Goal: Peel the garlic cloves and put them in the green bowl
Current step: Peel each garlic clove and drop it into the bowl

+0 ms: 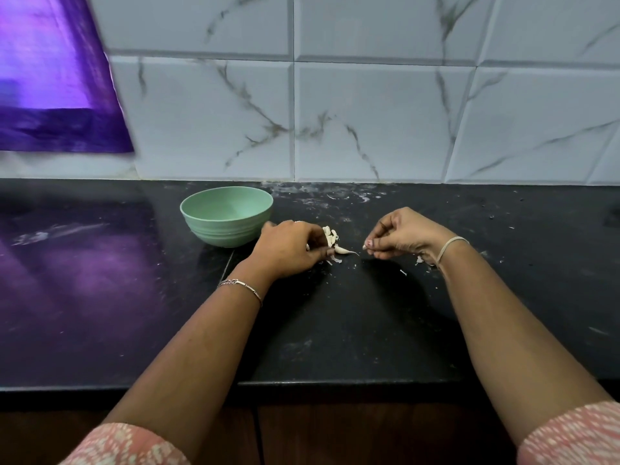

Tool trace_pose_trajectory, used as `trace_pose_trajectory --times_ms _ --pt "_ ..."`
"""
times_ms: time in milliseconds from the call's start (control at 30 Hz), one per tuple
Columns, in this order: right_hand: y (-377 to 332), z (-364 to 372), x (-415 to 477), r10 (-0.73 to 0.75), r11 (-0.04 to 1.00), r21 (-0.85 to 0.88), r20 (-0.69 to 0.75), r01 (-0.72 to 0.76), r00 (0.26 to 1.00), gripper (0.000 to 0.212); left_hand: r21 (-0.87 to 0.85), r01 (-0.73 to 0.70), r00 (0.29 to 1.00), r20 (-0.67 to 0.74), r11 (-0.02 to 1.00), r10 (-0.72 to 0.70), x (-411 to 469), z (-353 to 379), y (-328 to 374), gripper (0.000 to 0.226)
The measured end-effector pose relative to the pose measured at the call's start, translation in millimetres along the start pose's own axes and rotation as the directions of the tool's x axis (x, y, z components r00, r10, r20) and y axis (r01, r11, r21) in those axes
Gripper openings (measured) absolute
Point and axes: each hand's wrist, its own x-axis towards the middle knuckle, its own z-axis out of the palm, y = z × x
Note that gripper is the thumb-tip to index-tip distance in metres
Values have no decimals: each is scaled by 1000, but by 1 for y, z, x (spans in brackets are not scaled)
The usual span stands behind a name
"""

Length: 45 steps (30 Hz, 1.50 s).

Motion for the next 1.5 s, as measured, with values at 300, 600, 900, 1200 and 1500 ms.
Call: trace_pose_trajectory --times_ms 300,600,900,1200,1500 --pt "-25 -17 -5 -38 996 -88 -35 35 999 4 -234 -6 995 99 972 30 -3 2 7 17" --pt "-23 0 4 57 924 -381 23 -44 998 22 -146 103 990 -81 984 -115 1 5 -1 24" --pt "-45 0 8 -22 765 -644 -50 -15 998 13 -166 58 988 -135 984 -81 1 6 1 28" --pt "-28 22 15 -103 604 -796 -136 -47 985 15 -195 -24 979 -202 981 -16 0 6 5 32" --pt "-18 55 11 -130 950 274 -81 148 988 15 -511 -117 942 -328 852 -66 12 13 9 26"
